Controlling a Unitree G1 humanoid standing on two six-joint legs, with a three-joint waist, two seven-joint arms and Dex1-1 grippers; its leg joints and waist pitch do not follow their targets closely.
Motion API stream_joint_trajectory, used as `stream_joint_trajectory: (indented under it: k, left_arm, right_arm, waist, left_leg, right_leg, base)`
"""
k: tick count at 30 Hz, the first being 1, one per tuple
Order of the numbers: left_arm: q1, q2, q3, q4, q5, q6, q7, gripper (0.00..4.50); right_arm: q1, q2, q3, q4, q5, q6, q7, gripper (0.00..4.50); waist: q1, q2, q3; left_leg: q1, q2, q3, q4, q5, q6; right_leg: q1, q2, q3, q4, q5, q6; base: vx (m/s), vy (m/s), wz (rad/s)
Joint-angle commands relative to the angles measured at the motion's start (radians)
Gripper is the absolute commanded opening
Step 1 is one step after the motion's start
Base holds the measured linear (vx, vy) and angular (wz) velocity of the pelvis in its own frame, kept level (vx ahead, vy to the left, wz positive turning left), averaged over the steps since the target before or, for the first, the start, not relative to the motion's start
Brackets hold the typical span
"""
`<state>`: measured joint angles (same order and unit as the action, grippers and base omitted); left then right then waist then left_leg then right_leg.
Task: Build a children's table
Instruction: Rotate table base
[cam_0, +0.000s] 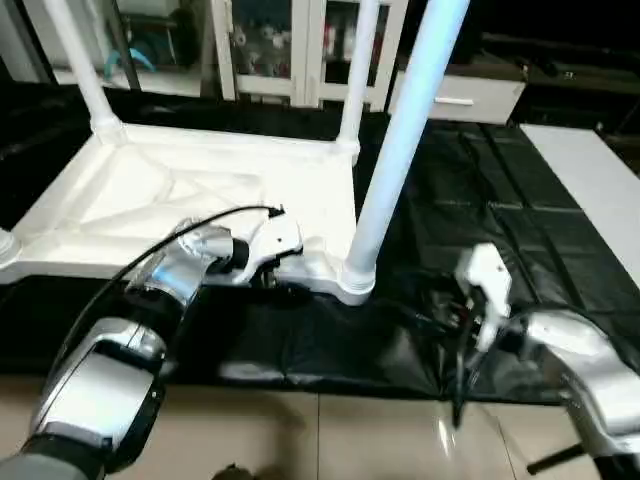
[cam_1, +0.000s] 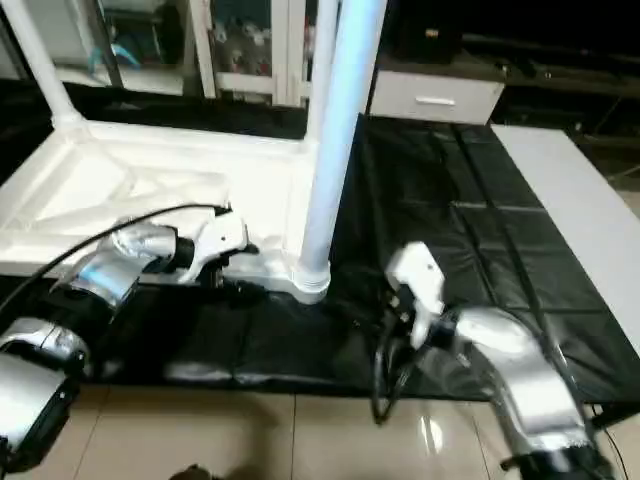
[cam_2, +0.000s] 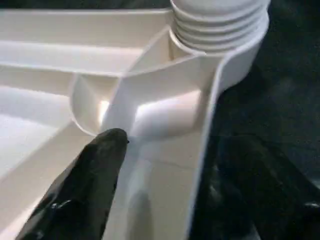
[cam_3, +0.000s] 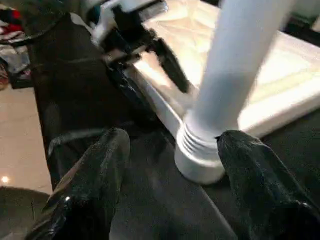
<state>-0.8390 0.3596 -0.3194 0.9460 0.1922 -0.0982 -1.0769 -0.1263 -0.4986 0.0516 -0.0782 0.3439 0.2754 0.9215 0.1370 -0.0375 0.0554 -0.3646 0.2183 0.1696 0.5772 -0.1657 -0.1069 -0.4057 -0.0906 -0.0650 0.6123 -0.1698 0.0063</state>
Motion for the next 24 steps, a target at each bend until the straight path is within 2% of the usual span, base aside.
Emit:
stream_joint_trajectory:
  k: [1,4,8,10,11,12,22,23,24]
  left_arm:
    - [-0.020,-0.003,-0.014,0.014,0.014,-0.021,0.002,3.31]
    - [-0.020,-0.005,-0.015,0.041,0.032,-0.028,0.037,3.07]
    - [-0.021,-0.010,-0.016,0.053,0.040,-0.027,0.052,2.84]
    - [-0.023,-0.011,-0.018,0.059,0.041,-0.032,0.057,2.48]
    - [-0.023,-0.011,-0.017,0.059,0.040,-0.033,0.057,2.43]
    - [-0.020,-0.012,-0.016,0.062,0.038,-0.038,0.060,2.38]
    - [-0.026,-0.022,-0.014,0.092,0.044,-0.054,0.055,1.48]
    - [-0.025,-0.021,-0.017,0.091,0.046,-0.054,0.052,1.37]
    - [-0.022,-0.021,-0.022,0.089,0.049,-0.055,0.044,1.24]
  right_arm:
    - [-0.002,-0.013,-0.034,-0.017,0.002,0.012,-0.024,3.15]
    - [-0.023,0.003,-0.075,0.033,-0.029,0.011,-0.118,3.15]
    - [-0.034,0.012,-0.086,0.045,-0.032,0.010,-0.154,3.15]
    - [-0.037,0.018,-0.088,0.043,-0.029,0.014,-0.158,3.15]
    - [-0.037,0.020,-0.087,0.043,-0.030,0.014,-0.158,3.15]
    - [-0.038,0.025,-0.081,0.040,-0.031,0.015,-0.162,3.15]
    - [-0.053,0.037,-0.059,0.049,-0.041,0.018,-0.177,3.15]
    - [-0.054,0.038,-0.058,0.049,-0.043,0.018,-0.177,3.15]
    - [-0.054,0.040,-0.057,0.051,-0.045,0.017,-0.178,3.15]
  waist:
    - [0.002,0.012,-0.068]
    - [0.003,0.015,-0.070]
    - [0.003,0.013,-0.072]
    - [0.003,0.012,-0.072]
    - [0.003,0.013,-0.071]
    - [0.003,0.008,-0.071]
    - [0.004,0.013,-0.067]
    - [0.004,0.017,-0.067]
    - [0.003,0.015,-0.067]
  left_leg:
    - [0.012,0.008,0.001,-0.070,-0.305,0.013]
    - [0.012,0.010,0.000,-0.068,-0.287,0.008]
    - [0.012,0.008,0.001,-0.066,-0.265,0.007]
    - [0.011,0.008,0.002,-0.066,-0.261,0.013]
    - [0.011,0.008,0.002,-0.065,-0.265,0.015]
    - [0.010,0.008,0.003,-0.065,-0.266,0.018]
    - [0.014,0.009,0.001,-0.070,-0.312,0.006]
    - [0.014,0.009,0.000,-0.071,-0.315,0.004]
    - [0.012,0.009,-0.001,-0.072,-0.321,0.003]
  right_leg:
    - [0.052,-0.048,0.037,-0.081,-0.248,-0.184]
    - [0.050,-0.046,0.037,-0.077,-0.209,-0.192]
    - [0.053,-0.046,0.036,-0.070,-0.159,-0.208]
    - [0.055,-0.046,0.036,-0.070,-0.153,-0.209]
    - [0.054,-0.046,0.036,-0.071,-0.156,-0.209]
    - [0.055,-0.047,0.036,-0.071,-0.163,-0.207]
    - [0.049,-0.049,0.036,-0.083,-0.267,-0.177]
    - [0.048,-0.050,0.036,-0.084,-0.268,-0.178]
    - [0.049,-0.049,0.036,-0.084,-0.271,-0.176]
  base:
    - [0.000,0.000,0.00]
    - [0.000,0.000,0.00]
    - [0.000,0.000,0.00]
    - [0.000,0.000,0.00]
    - [0.000,0.000,0.00]
    - [0.000,0.000,0.00]
    - [0.000,0.000,0.00]
    - [0.000,0.000,0.00]
    - [0.000,0.000,0.00]
